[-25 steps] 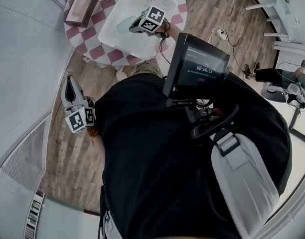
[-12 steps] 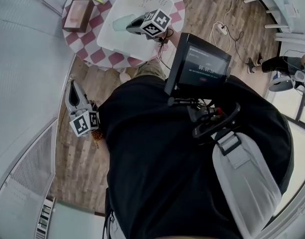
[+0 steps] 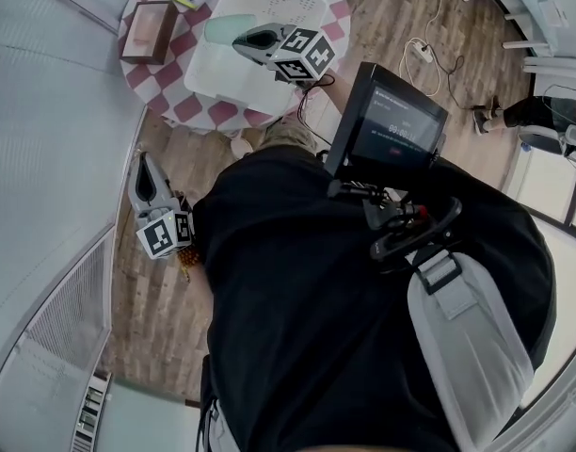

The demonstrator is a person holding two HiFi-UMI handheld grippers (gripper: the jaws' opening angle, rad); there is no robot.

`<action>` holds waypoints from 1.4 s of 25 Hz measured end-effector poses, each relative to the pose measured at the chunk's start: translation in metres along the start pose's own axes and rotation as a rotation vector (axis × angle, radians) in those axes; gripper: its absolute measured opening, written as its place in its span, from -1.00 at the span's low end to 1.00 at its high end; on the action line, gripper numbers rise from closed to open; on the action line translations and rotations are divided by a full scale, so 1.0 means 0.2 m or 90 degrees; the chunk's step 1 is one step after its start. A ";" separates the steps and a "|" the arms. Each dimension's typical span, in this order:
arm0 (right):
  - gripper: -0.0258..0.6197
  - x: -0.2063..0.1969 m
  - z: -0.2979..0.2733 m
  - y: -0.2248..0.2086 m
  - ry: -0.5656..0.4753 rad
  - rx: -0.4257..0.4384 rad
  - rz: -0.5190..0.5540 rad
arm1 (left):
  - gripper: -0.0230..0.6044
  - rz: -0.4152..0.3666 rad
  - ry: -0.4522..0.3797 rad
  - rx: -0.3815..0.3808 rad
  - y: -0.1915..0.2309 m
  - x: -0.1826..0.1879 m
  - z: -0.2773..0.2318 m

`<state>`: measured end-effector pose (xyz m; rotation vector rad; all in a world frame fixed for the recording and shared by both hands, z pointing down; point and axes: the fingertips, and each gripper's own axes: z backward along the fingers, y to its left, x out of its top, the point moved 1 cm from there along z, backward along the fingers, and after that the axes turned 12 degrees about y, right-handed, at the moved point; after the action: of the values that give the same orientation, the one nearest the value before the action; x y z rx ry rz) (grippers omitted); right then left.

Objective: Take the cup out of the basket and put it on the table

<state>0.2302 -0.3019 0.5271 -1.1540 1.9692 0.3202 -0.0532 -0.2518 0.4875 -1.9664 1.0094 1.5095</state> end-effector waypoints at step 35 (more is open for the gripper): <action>-0.85 0.44 0.21 0.94 -0.261 0.096 0.168 | -0.91 -0.106 -0.053 -0.062 -0.22 0.24 0.06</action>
<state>0.0764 -0.2277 0.4022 -0.6682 1.7432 0.4948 -0.0203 -0.2289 0.4342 -1.9818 0.7311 1.5578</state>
